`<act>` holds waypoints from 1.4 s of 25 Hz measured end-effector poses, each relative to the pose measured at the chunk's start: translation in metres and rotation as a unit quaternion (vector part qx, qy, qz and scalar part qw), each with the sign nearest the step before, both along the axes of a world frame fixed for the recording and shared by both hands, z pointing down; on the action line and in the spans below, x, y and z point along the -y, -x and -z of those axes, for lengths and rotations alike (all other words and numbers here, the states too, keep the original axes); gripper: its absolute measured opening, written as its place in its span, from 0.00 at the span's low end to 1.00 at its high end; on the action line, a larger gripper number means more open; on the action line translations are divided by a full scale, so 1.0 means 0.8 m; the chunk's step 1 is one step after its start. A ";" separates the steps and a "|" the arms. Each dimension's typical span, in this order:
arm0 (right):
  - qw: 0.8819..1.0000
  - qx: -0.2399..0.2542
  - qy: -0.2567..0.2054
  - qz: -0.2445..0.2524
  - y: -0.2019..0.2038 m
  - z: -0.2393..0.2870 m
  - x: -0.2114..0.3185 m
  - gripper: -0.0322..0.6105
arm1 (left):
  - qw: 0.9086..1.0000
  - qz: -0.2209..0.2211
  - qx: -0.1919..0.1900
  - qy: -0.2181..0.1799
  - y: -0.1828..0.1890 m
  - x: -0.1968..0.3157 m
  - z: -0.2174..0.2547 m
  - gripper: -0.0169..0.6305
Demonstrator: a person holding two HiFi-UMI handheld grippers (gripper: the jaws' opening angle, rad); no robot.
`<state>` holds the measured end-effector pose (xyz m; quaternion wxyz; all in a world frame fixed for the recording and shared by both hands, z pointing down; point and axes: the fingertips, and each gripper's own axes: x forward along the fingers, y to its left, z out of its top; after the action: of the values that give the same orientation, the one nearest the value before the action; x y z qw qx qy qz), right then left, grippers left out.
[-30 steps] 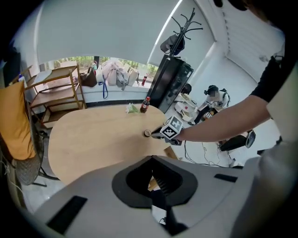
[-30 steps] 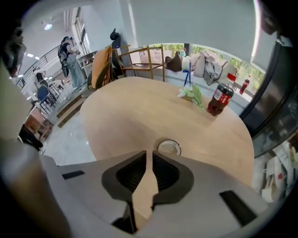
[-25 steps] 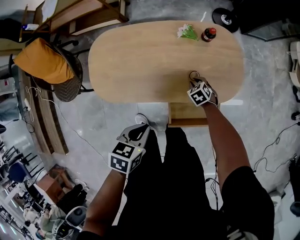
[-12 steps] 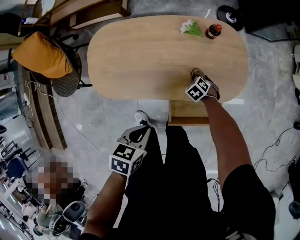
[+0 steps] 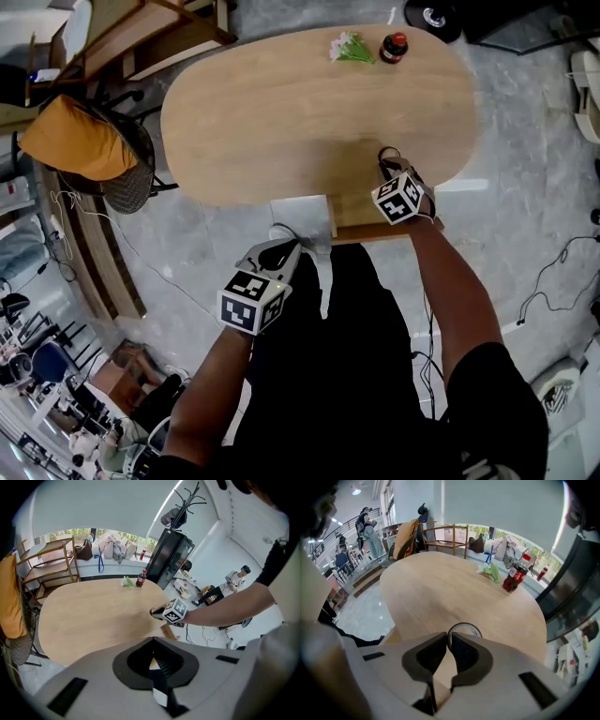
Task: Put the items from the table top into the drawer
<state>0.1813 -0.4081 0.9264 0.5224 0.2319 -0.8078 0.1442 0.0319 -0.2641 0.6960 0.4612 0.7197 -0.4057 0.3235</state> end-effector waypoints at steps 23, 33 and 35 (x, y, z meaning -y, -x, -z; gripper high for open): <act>0.963 -0.130 0.140 0.188 -0.045 -0.206 -0.209 0.11 | 0.999 -0.005 0.010 0.053 -0.005 -0.037 -0.049 0.03; 0.967 -0.129 0.145 0.164 -0.041 -0.150 -0.227 0.18 | 1.000 0.016 0.006 0.014 0.010 -0.034 0.000 0.03; 0.967 -0.131 0.149 0.163 -0.049 -0.127 -0.240 0.18 | 1.000 0.014 0.004 -0.001 0.007 -0.035 0.023 0.03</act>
<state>0.2205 -0.2160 1.0277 0.6688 0.0338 -0.7286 0.1438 0.0262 -0.2360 0.6772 0.4632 0.7132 -0.4177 0.3198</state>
